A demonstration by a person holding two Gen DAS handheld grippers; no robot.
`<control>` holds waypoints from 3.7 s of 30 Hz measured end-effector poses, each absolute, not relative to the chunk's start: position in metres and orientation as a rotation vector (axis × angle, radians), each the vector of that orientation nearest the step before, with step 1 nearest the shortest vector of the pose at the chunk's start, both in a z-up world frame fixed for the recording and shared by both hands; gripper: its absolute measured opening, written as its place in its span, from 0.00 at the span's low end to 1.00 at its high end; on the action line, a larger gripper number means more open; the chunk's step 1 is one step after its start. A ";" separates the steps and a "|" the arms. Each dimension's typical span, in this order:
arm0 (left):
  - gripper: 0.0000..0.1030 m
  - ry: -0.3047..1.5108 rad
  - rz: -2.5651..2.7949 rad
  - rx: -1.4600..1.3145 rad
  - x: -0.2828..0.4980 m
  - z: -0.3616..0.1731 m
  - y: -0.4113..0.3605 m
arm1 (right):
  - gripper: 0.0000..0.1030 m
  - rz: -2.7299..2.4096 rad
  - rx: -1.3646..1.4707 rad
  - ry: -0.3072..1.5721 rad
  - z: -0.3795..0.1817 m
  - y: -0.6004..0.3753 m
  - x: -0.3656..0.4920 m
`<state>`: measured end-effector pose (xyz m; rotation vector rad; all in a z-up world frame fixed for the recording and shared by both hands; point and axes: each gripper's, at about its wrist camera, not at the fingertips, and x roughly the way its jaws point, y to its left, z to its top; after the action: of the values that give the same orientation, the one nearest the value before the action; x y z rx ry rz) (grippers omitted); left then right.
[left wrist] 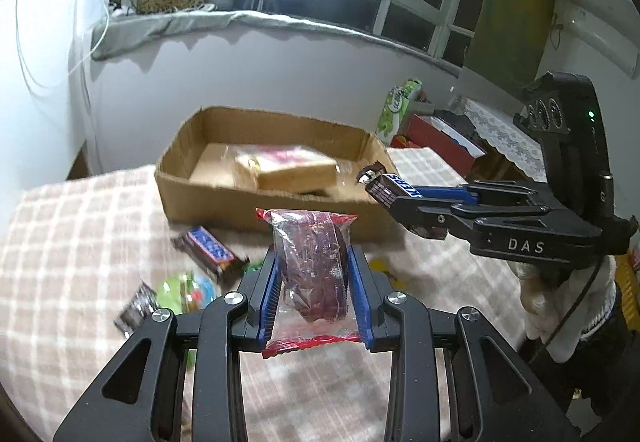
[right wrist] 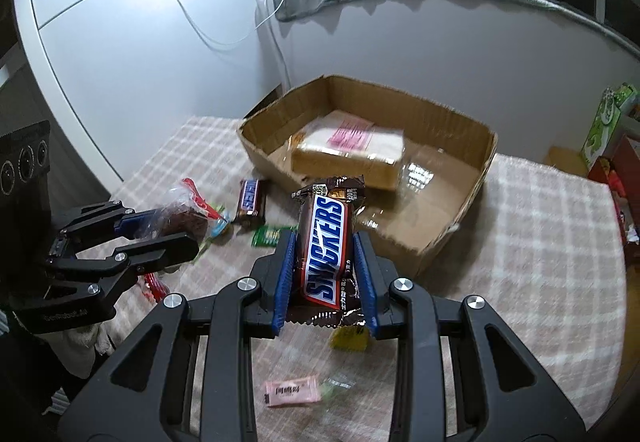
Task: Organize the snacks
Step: 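Carry the meat bag and Snickers bar into the box and open both tools, then move the left tool to the round green snack pack while the right tool approaches the yellow candy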
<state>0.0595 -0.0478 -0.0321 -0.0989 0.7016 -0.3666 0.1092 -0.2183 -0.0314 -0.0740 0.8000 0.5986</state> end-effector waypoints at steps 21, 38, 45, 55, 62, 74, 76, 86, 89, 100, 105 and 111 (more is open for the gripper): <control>0.30 0.697 -0.216 -0.108 0.145 -0.022 -0.019 | 0.30 0.440 -0.051 0.782 -0.014 -0.226 0.197; 0.30 0.757 -0.177 -0.094 0.193 -0.042 -0.023 | 0.30 0.375 -0.038 0.865 -0.046 -0.227 0.249; 0.30 0.760 -0.162 -0.095 0.196 -0.043 -0.022 | 0.30 0.375 -0.041 0.867 -0.048 -0.228 0.250; 0.37 0.758 -0.161 -0.087 0.194 -0.039 -0.023 | 0.35 0.372 -0.043 0.845 -0.043 -0.228 0.245; 0.37 0.746 -0.173 -0.083 0.188 -0.033 -0.025 | 0.35 0.380 -0.046 0.836 -0.038 -0.228 0.237; 0.37 0.712 -0.171 -0.073 0.159 -0.023 -0.021 | 0.35 0.412 -0.056 0.794 -0.021 -0.229 0.200; 0.37 0.711 -0.171 -0.088 0.151 -0.023 -0.015 | 0.35 0.423 -0.054 0.789 -0.019 -0.229 0.192; 0.37 0.696 -0.167 -0.149 0.107 -0.023 0.005 | 0.35 0.491 -0.059 0.780 -0.019 -0.229 0.146; 0.37 0.691 -0.170 -0.145 0.094 -0.024 0.008 | 0.36 0.511 -0.061 0.779 -0.021 -0.228 0.134; 0.54 0.758 -0.172 -0.145 0.076 -0.053 0.018 | 0.52 0.541 -0.161 0.830 -0.057 -0.214 0.097; 0.54 0.797 -0.179 -0.124 0.072 -0.070 0.015 | 0.56 0.529 -0.180 0.853 -0.071 -0.219 0.092; 0.54 0.837 -0.167 -0.076 0.071 -0.086 0.007 | 0.56 0.524 -0.198 0.902 -0.088 -0.221 0.095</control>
<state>0.0715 0.0071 -0.0865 -0.0762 0.8369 -0.1668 0.0950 -0.2209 -0.0881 -0.1982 0.9016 0.5235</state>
